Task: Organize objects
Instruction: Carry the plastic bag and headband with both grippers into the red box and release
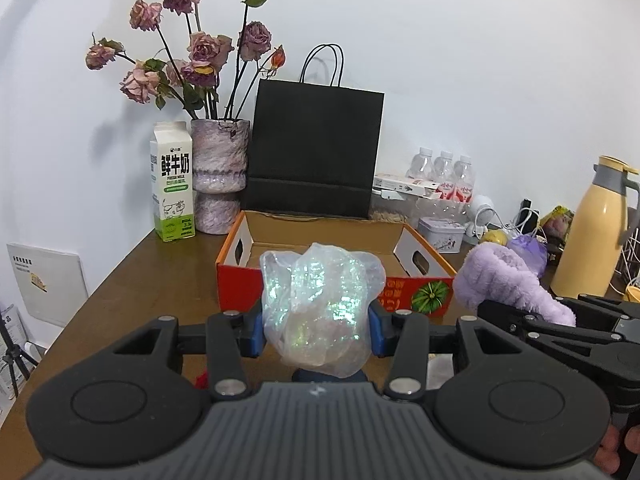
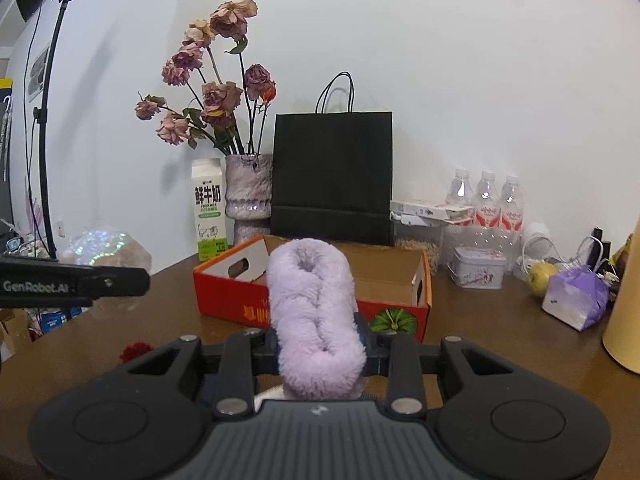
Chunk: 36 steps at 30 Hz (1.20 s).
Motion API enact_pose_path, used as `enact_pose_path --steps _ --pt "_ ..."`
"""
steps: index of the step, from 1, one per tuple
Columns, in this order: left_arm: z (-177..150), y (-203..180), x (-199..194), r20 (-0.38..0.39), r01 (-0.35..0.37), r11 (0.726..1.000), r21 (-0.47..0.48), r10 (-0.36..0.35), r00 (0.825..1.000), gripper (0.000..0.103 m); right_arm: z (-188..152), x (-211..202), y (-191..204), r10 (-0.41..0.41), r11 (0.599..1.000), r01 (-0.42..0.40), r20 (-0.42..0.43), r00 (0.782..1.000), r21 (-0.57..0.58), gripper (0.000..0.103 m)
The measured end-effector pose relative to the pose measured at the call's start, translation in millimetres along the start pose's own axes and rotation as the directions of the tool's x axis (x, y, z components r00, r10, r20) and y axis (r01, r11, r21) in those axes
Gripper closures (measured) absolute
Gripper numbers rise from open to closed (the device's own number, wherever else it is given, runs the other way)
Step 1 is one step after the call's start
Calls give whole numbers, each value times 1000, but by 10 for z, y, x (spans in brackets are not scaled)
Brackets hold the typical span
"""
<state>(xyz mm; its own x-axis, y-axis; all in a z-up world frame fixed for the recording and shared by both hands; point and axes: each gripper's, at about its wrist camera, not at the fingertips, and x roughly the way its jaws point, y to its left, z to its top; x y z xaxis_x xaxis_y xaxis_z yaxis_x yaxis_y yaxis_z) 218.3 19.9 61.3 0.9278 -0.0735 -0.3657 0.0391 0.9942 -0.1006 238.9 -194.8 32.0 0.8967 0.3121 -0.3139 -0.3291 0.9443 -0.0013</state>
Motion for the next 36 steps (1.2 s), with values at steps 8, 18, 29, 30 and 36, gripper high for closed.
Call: enact_pose_path --steps 8,18,29,30,36 --pt "205 51 318 0 -4 1000 -24 4 1000 55 215 321 62 32 999 -32 13 999 -4 73" --pt "537 80 708 27 -36 999 -39 37 999 55 443 720 97 35 999 -34 13 999 -7 73" --pt "820 101 1218 33 -42 999 -19 43 999 55 731 1217 13 42 998 -42 6 999 43 73" --pt "840 104 1275 28 -42 999 -18 42 999 55 754 1258 7 40 998 -40 4 999 44 73" --pt "915 114 1683 -22 -54 998 -30 54 998 55 894 1565 -103 34 997 -33 -13 999 70 73"
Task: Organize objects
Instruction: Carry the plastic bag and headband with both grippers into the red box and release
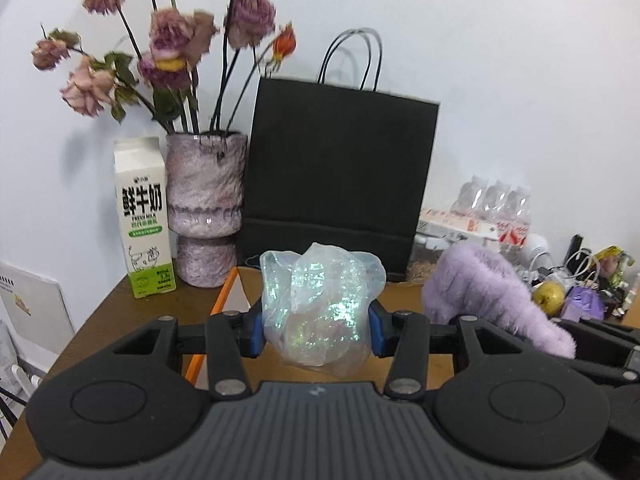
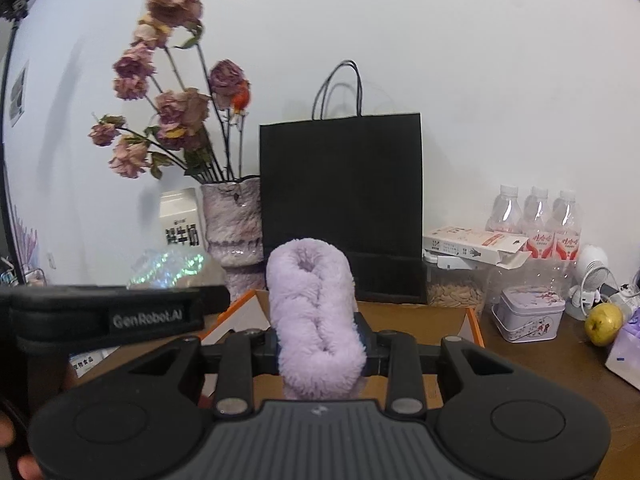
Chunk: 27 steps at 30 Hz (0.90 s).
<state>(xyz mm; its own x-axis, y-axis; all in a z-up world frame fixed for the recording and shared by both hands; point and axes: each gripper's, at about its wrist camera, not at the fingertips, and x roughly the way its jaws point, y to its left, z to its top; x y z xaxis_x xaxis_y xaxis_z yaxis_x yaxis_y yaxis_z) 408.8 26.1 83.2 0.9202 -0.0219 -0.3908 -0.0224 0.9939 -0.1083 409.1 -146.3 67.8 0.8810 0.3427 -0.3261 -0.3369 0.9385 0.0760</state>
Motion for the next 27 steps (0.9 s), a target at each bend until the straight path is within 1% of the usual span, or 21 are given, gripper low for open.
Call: enact_pose_path --steps 7,11,13,15,16,17,18,19,20,27 --pt "-17 29 485 -68 -25 1000 -19 23 997 55 1 472 -214 -32 999 35 -74 997 39 73" --pt "-97 76 775 -130 -23 999 -26 19 991 55 -121 752 -331 -61 996 70 -138 989 58 73" --pt "-139 82 862 -145 -29 999 -23 26 989 53 -191 849 -365 -77 995 87 -171 982 55 72" --pt "-163 97 892 -148 -34 999 -27 30 989 41 -246 921 -380 -89 994 99 -201 976 44 62" --pt "-162 108 893 -147 -34 999 -33 29 989 22 -268 946 -373 -98 994 108 -210 973 33 56" --pt "-165 123 882 -139 -34 999 -41 28 990 2 -282 961 -366 -109 993 117 -218 970 25 36" --pt "-165 131 854 -123 -32 998 -49 25 992 0 -292 965 -352 -118 992 125 -220 968 16 10" --pt "-160 135 828 -109 -30 998 -54 24 994 0 -301 959 -335 -129 991 134 -213 969 6 1" --pt "-151 138 812 -108 -28 998 -57 22 994 0 -301 936 -314 -138 990 141 -200 970 -1 0" --pt "-127 160 771 -110 -42 996 -81 33 993 0 -277 905 -318 -139 990 143 -205 969 4 0"
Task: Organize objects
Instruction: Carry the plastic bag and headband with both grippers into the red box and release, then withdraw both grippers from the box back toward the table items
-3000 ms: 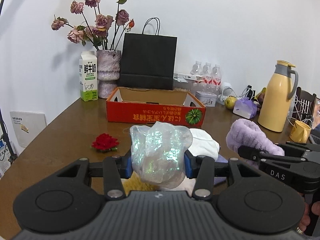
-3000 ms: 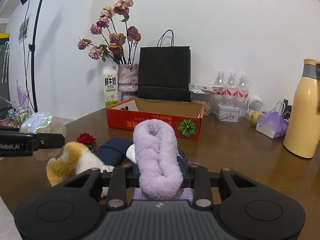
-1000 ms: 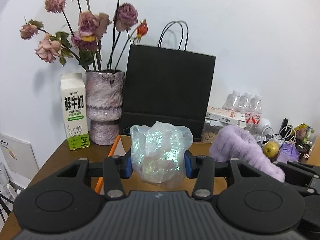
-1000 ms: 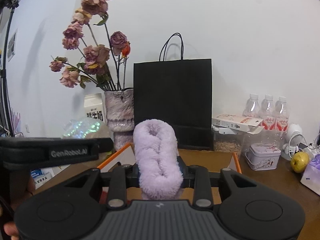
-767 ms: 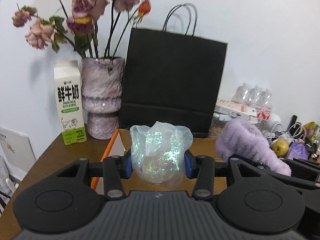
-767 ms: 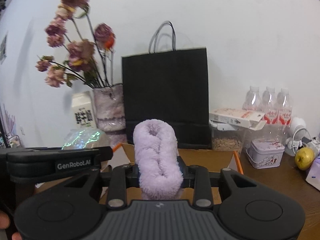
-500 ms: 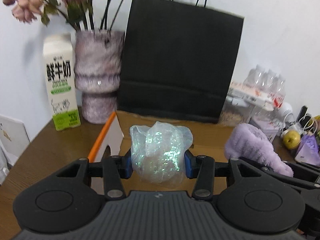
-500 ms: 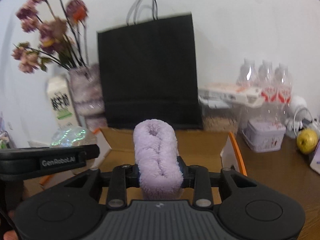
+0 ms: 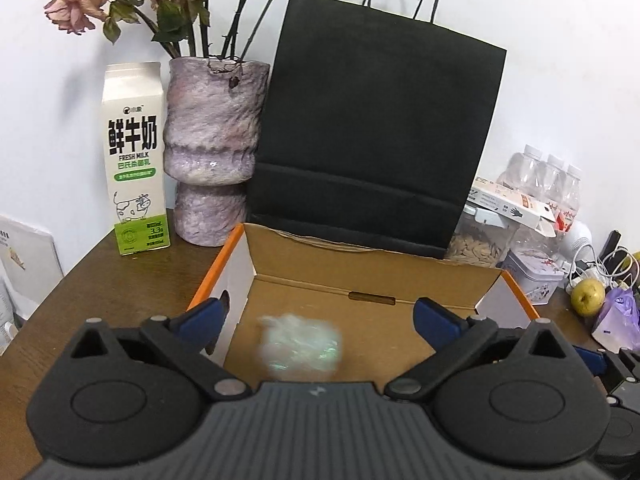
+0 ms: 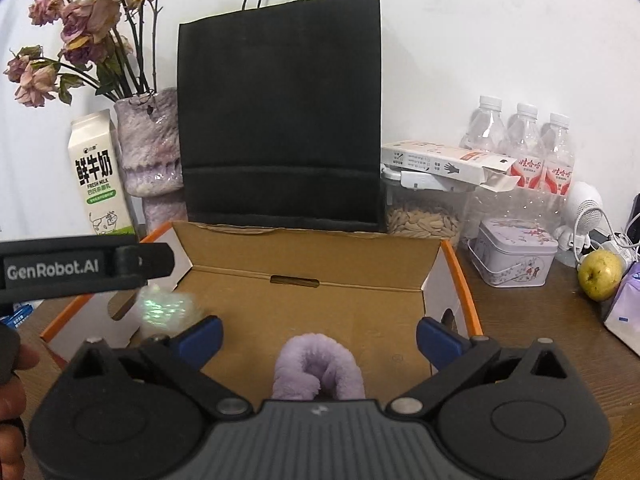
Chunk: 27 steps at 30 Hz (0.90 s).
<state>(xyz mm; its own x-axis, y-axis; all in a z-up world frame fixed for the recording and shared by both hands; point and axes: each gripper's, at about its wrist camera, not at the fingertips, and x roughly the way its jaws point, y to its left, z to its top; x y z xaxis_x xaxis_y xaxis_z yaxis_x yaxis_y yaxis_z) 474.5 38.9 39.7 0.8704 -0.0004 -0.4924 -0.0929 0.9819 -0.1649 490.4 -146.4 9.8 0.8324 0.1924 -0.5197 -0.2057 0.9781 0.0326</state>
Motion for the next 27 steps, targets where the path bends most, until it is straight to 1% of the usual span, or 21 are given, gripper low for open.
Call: enact_pose_path --steps 7,10,21,27 --pt "13 8 -129 11 9 1000 -5 -9 1000 0 31 -127 -1 13 1000 -13 21 1000 5 0" --pt "19 22 -228 28 19 1000 -6 -19 999 0 52 -218 -2 21 1000 -22 41 999 8 0" --pt "-5 44 -660 94 33 999 9 -33 995 0 52 -588 -63 26 999 -28 109 994 19 0" --pt "-47 69 -902 121 45 999 18 -47 992 0 12 -858 -147 41 998 -48 152 988 44 0"
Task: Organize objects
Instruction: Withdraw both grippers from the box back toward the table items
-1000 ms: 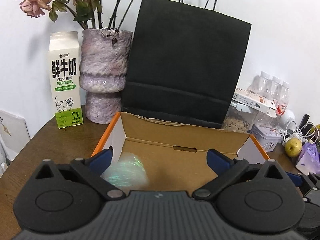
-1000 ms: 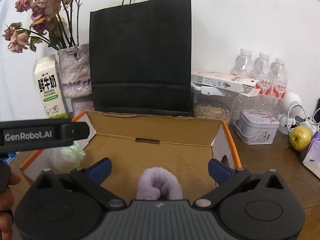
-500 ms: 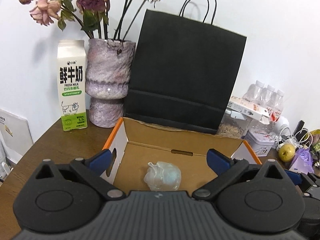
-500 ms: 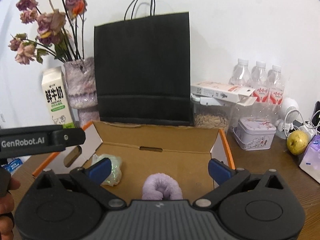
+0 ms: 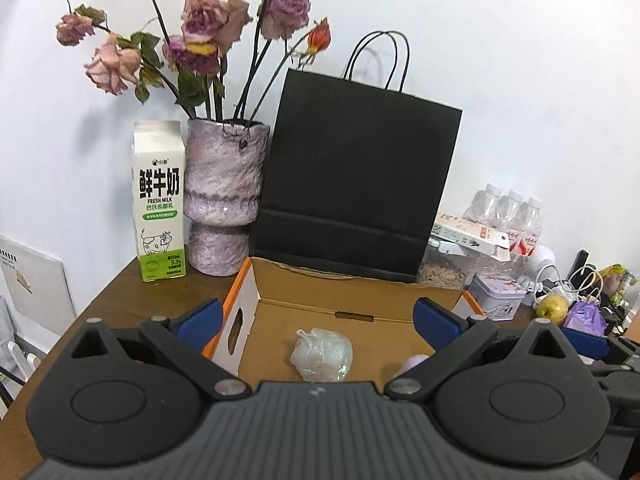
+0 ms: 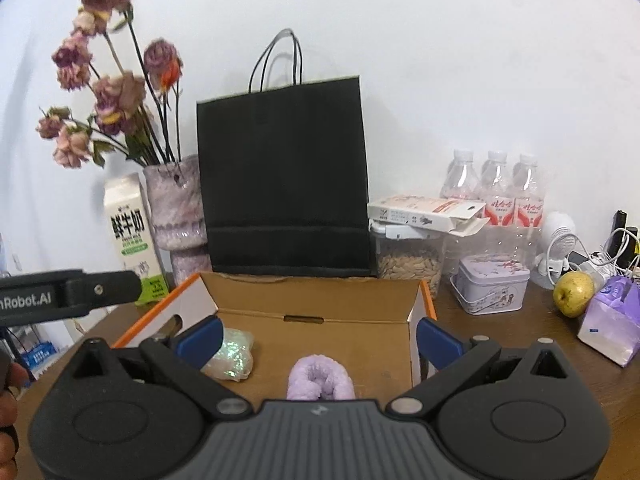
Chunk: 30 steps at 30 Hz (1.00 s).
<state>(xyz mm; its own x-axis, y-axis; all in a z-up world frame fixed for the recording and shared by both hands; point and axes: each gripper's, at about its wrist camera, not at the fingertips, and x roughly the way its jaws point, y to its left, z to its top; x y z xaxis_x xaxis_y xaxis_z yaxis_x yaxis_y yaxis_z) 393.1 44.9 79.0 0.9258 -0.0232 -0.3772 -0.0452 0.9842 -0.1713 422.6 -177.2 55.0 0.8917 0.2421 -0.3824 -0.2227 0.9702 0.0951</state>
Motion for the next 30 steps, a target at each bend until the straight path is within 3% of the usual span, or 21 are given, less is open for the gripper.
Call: enact_pose_path --steps 7,19,30 --pt "-70 2 -279 19 14 1000 20 -14 1000 0 -42 -359 -32 33 999 -34 44 998 12 0" --pt "-223 65 -697 14 20 999 39 -21 1000 0 -342 -817 25 15 999 -13 30 999 -48 0" --pt "-456 94 -1100 4 28 997 73 -29 1000 0 -664 -1273 -30 -74 993 74 8 997 -88 0"
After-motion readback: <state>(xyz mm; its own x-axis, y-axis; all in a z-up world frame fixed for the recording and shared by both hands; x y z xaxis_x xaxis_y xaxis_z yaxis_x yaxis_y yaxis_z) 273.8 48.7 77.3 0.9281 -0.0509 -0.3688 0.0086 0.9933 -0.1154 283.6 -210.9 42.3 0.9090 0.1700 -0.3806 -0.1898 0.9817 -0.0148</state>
